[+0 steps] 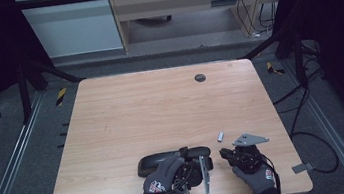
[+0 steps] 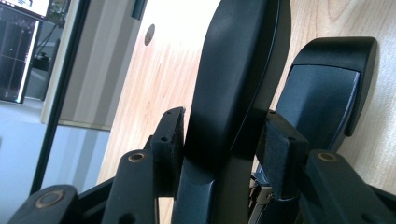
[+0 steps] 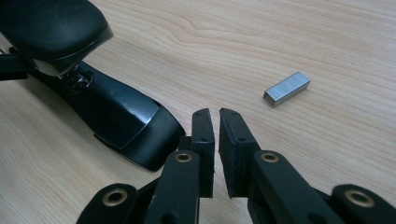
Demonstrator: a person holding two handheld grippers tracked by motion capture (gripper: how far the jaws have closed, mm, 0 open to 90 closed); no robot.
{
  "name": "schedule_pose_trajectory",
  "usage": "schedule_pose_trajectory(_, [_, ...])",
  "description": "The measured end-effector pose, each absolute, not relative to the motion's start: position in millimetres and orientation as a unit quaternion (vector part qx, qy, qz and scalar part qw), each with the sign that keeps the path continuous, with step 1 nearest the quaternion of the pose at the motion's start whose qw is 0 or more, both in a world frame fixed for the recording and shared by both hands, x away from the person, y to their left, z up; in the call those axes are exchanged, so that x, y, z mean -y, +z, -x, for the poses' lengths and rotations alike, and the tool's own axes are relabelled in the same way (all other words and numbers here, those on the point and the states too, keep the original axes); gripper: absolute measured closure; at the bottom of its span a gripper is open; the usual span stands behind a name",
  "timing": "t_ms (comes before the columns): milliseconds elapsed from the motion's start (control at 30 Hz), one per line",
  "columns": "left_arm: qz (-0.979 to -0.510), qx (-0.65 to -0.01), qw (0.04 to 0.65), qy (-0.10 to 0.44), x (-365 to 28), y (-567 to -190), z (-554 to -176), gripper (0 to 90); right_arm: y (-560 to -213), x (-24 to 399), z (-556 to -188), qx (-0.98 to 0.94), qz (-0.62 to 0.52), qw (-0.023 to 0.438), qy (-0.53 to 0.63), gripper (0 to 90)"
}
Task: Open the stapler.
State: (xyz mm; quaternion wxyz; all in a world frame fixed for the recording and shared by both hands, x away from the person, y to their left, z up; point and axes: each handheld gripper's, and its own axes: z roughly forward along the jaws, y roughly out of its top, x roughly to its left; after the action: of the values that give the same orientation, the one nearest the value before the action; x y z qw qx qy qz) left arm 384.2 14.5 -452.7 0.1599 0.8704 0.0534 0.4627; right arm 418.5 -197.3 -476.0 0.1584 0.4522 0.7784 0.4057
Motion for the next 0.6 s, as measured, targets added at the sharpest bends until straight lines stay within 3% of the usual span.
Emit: schedule_pose_trajectory(600, [-0.865, -0.045, 0.15, 0.477, -13, -456, -382, 55.6, -482, 176, -415, -0.787, -0.425, 0.128, 0.428, 90.0])
